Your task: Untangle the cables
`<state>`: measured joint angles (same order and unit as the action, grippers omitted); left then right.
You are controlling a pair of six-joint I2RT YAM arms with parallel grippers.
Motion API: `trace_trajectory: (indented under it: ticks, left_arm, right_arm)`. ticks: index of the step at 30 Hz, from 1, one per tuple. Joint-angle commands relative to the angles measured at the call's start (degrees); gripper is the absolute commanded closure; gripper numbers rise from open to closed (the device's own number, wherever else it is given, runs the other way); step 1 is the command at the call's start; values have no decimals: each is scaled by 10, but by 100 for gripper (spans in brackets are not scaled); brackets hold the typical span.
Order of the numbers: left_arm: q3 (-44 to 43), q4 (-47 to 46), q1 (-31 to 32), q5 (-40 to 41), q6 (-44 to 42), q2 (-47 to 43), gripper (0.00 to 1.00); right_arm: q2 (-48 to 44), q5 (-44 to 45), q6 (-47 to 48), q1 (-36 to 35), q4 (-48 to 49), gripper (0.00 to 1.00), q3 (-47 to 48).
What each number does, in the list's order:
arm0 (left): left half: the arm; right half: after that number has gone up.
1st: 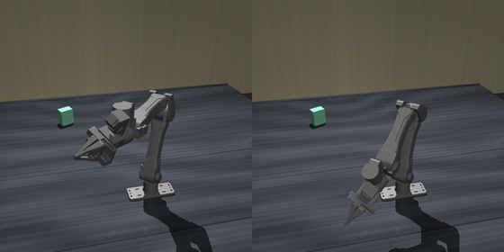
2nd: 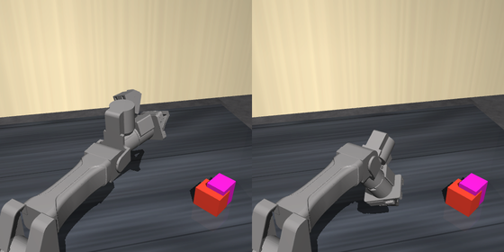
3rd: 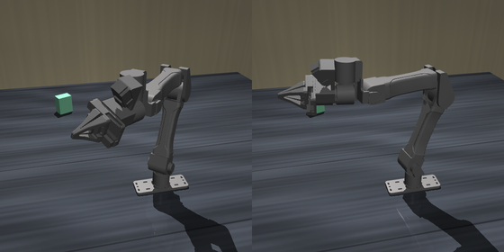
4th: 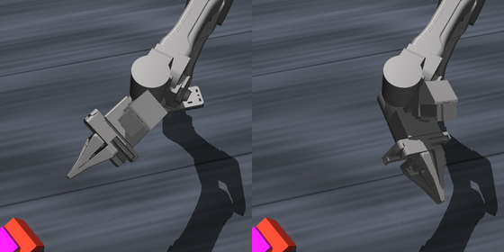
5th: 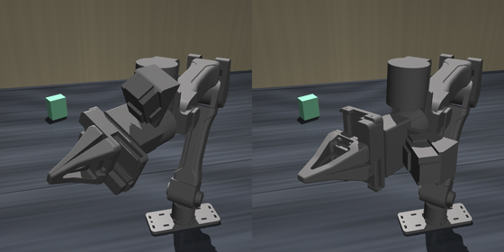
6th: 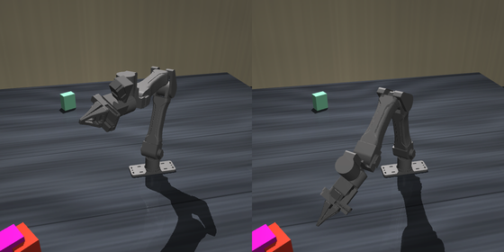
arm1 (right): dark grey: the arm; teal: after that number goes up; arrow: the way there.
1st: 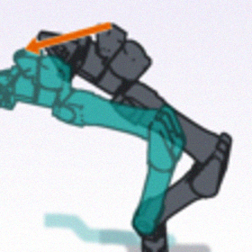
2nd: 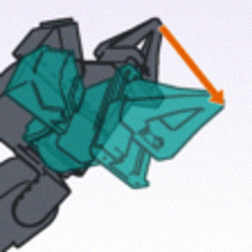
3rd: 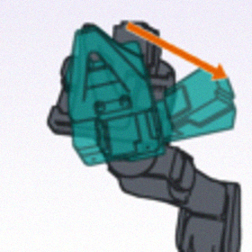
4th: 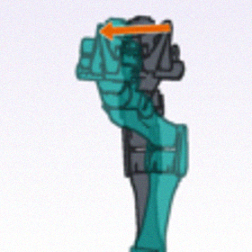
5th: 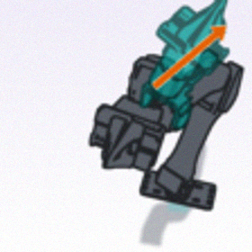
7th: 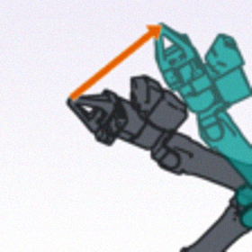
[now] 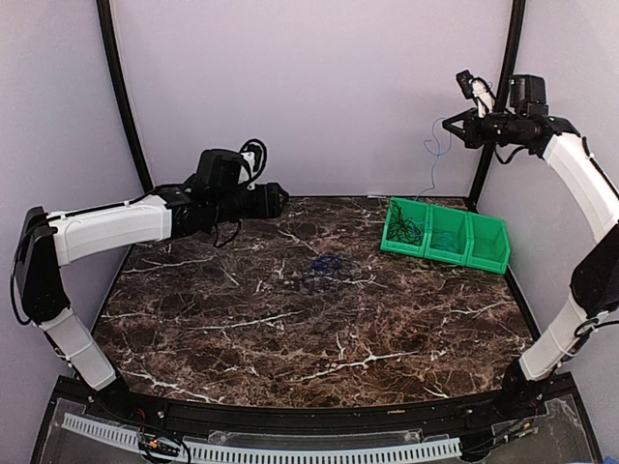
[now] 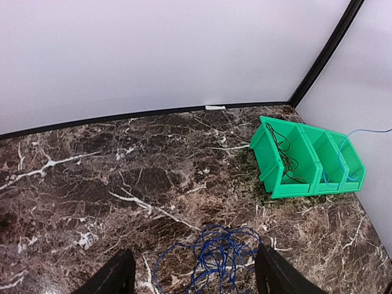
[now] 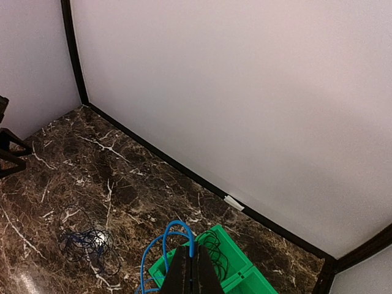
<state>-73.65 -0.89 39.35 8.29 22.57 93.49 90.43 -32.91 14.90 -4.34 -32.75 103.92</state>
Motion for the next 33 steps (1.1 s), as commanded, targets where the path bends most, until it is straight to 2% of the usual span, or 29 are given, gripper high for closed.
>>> trace_trajectory:
  ticks: [1,6,9,14,27,33]
  left_arm:
    - [-33,63,-8,-14,-69,18,30]
    - [20,15,-40,-111,-65,-1,33]
    - [54,-7,-42,-97,-77,-25,33]
    - [62,-17,-42,-91,-88,-45,32]
    - [67,-18,-42,-91,-91,-46,32]
    - [68,-19,-42,-90,-91,-44,32]
  right_arm:
    - [1,41,-4,31,37,100,-25]
    - [3,53,3,65,26,100,-34]
    - [1,58,6,75,27,100,-50]
    - [10,64,8,88,47,100,-84]
    - [126,76,29,107,63,100,-149]
    - [177,77,29,107,56,100,-147]
